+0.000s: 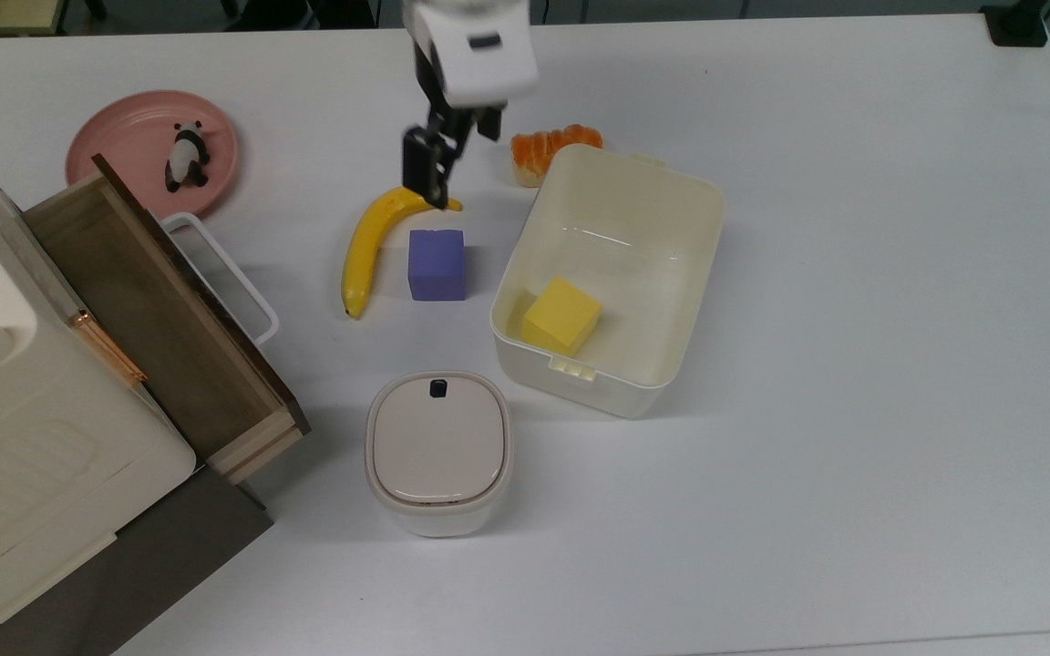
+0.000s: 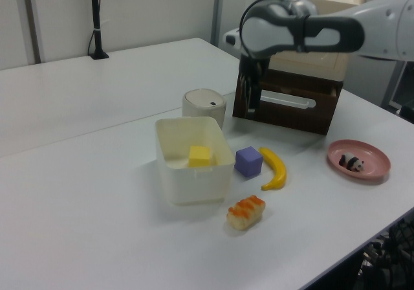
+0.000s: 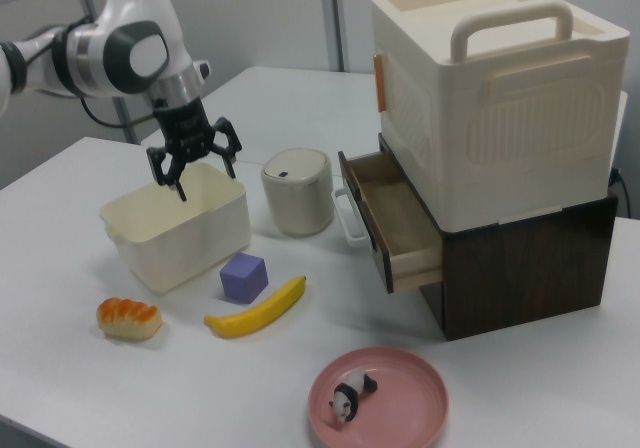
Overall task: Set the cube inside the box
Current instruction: 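Lower the open gripper over the purple cube beside the banana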
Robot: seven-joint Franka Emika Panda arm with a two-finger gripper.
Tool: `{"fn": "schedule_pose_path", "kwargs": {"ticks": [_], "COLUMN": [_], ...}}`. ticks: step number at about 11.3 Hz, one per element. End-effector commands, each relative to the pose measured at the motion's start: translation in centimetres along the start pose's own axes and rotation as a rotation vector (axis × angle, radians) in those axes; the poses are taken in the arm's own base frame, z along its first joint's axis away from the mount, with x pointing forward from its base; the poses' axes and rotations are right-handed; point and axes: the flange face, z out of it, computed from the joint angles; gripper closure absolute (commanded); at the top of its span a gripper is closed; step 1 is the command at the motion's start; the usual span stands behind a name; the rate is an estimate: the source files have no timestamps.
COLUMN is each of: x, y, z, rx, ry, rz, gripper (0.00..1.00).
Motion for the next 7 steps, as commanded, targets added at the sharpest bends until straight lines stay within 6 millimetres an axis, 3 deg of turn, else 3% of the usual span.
{"fn": "schedule_pose_path", "kwargs": {"ticks": [1,7], "x": [1.0,1.2], "y": [-0.3,-0.1], "z": [2.5,4.8], "rx": [-0.009,0.008], "ry": [-0.039,-0.082], "rz": [-0.057,-0.110], "gripper": [0.00,0.00]}}
